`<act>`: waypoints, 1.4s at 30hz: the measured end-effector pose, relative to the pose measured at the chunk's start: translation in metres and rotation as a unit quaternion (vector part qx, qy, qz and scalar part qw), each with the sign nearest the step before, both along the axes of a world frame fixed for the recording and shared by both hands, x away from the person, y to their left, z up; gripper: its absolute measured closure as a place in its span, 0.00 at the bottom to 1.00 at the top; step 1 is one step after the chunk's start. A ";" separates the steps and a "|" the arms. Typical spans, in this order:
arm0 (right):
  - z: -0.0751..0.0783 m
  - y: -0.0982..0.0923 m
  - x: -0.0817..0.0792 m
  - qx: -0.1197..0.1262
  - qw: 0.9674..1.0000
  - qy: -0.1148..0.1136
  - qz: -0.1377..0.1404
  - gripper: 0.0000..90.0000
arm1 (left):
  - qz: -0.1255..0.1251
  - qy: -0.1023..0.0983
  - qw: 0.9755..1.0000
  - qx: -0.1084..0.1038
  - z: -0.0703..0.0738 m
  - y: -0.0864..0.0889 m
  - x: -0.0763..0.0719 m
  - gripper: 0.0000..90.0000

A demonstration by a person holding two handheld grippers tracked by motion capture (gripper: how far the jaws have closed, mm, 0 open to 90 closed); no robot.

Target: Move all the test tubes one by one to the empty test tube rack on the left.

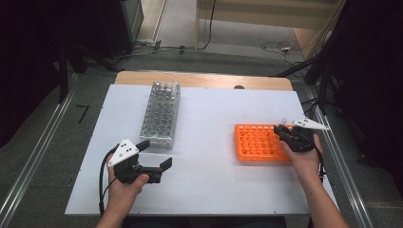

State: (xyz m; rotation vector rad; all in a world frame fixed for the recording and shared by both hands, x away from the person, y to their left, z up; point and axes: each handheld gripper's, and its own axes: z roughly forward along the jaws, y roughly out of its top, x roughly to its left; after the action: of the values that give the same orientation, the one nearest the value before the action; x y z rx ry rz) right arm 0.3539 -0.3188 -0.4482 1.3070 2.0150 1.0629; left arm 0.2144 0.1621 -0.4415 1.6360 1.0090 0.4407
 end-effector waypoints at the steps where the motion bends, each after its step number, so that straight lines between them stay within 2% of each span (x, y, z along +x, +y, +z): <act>1: 0.003 -0.001 -0.001 0.003 1.000 -0.005 0.001 0.82 | 0.000 0.000 1.000 0.000 0.000 0.000 0.000 0.00; 9: 0.020 -0.001 -0.017 0.023 0.999 -0.024 0.021 0.82 | -0.002 -0.002 1.000 0.000 0.002 -0.002 0.000 0.00; 16: 0.031 0.008 -0.036 0.044 0.997 -0.032 0.063 0.82 | -0.009 -0.005 1.000 -0.001 0.004 -0.007 -0.001 0.00; 20: 0.034 0.018 -0.047 0.047 0.994 -0.031 0.089 0.82 | -0.017 -0.007 1.000 -0.001 0.005 -0.011 -0.001 0.00; 25: 0.035 0.034 -0.062 0.060 0.989 -0.028 0.133 0.82 | -0.029 -0.011 1.000 0.004 0.008 -0.017 -0.003 0.00; 34: 0.033 0.063 -0.082 0.078 0.979 -0.018 0.189 0.82 | -0.049 -0.018 0.999 -0.002 0.014 -0.027 -0.006 0.00; 42: 0.027 0.090 -0.099 0.074 0.969 -0.005 0.236 0.82 | -0.080 -0.023 0.997 0.001 0.020 -0.046 -0.009 0.03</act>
State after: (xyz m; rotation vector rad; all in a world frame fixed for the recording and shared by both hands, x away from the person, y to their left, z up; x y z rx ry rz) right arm 0.2546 -0.2289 -0.4210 0.9000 2.3397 1.4491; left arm 0.2058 0.1160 -0.4213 1.6850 0.8364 0.3706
